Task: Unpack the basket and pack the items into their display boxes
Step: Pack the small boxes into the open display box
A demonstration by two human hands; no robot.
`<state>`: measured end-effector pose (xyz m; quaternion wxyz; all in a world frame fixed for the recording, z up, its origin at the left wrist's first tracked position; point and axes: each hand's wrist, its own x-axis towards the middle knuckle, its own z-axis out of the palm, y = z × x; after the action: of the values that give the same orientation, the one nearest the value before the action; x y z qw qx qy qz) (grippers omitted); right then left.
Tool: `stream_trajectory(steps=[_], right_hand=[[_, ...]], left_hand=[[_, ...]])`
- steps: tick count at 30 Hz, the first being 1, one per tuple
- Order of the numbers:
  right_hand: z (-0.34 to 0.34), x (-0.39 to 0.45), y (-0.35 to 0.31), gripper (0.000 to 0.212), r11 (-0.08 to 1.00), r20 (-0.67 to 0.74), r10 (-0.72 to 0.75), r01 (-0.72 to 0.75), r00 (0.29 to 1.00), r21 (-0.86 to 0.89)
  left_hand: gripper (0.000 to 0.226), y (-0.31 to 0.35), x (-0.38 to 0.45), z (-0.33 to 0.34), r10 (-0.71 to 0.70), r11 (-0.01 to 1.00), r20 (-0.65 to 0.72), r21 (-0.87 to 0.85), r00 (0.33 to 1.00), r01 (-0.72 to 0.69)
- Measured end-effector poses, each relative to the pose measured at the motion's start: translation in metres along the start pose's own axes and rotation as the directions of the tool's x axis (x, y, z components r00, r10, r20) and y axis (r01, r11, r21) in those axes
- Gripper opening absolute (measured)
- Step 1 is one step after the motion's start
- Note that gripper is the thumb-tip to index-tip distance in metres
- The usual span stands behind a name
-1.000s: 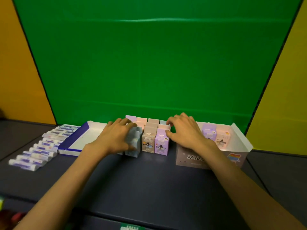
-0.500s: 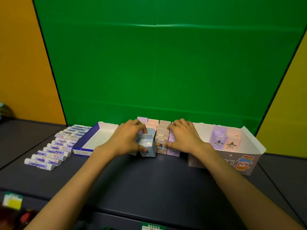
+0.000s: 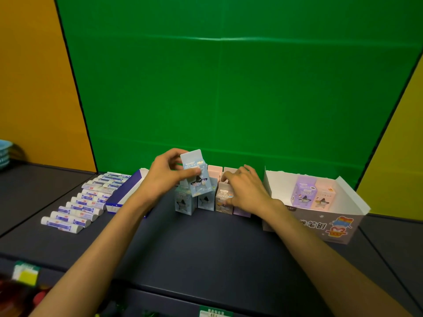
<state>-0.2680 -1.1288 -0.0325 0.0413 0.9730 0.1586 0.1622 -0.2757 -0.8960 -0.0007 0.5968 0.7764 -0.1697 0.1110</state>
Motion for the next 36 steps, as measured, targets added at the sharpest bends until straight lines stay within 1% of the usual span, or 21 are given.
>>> stream_trajectory(steps=[2,5,7,9,11,13,16,18,21,27,29,32,36], right_hand=[[-0.003,0.0,0.0,0.059,0.998,-0.012,-0.009,0.009,1.0,0.055],[-0.021,-0.002,0.003,0.048,0.964,-0.018,0.024,-0.018,1.0,0.267],[-0.036,-0.002,0.01,0.046,0.919,-0.01,0.051,-0.043,0.999,0.391],[-0.052,-0.004,0.022,0.046,0.866,-0.033,0.08,-0.053,0.996,0.498],[-0.067,-0.01,0.039,0.044,0.804,-0.062,0.113,-0.054,0.992,0.593],[-0.08,-0.019,0.059,0.041,0.736,-0.084,0.145,-0.051,0.986,0.675],[-0.089,-0.031,0.094,0.038,0.662,-0.094,0.21,-0.071,0.973,0.746],[-0.09,-0.036,0.118,0.037,0.658,-0.102,0.261,-0.1,0.96,0.747],[-0.087,-0.044,0.15,0.037,0.685,-0.091,0.307,-0.154,0.947,0.712],[-0.059,-0.055,0.188,0.045,0.747,0.009,0.333,-0.27,0.943,0.607],[-0.047,-0.053,0.195,0.045,0.752,0.041,0.33,-0.289,0.943,0.592],[-0.029,-0.048,0.202,0.044,0.759,0.09,0.31,-0.303,0.946,0.576],[-0.016,-0.04,0.206,0.043,0.825,0.075,0.254,-0.256,0.964,0.504]], left_hand=[[0.039,0.002,0.0,0.002,0.02,1.0,-0.024,-0.014,1.0,-0.02],[0.038,0.009,0.003,0.007,0.052,0.998,-0.067,-0.039,0.996,-0.055],[0.039,0.017,0.007,0.012,0.083,0.994,-0.079,-0.067,0.993,-0.089],[0.042,0.025,0.012,0.02,0.113,0.989,-0.07,-0.089,0.991,-0.119],[0.046,0.034,0.017,0.031,0.123,0.978,-0.054,-0.165,0.991,-0.13],[0.046,0.042,0.023,0.043,0.129,0.956,-0.044,-0.259,0.991,-0.136],[0.041,0.054,0.033,0.065,0.145,0.936,-0.017,-0.321,0.989,-0.143],[0.041,0.061,0.039,0.084,0.166,0.932,0.016,-0.33,0.986,-0.151],[0.041,0.066,0.05,0.114,0.212,0.944,0.07,-0.273,0.975,-0.185],[0.041,0.062,0.076,0.166,0.273,0.962,0.182,-0.049,0.945,-0.269],[0.041,0.059,0.083,0.18,0.272,0.958,0.216,0.03,0.938,-0.285],[0.042,0.052,0.091,0.197,0.245,0.955,0.269,0.097,0.931,-0.279],[0.042,0.045,0.098,0.207,0.2,0.95,0.31,0.171,0.93,-0.261]])
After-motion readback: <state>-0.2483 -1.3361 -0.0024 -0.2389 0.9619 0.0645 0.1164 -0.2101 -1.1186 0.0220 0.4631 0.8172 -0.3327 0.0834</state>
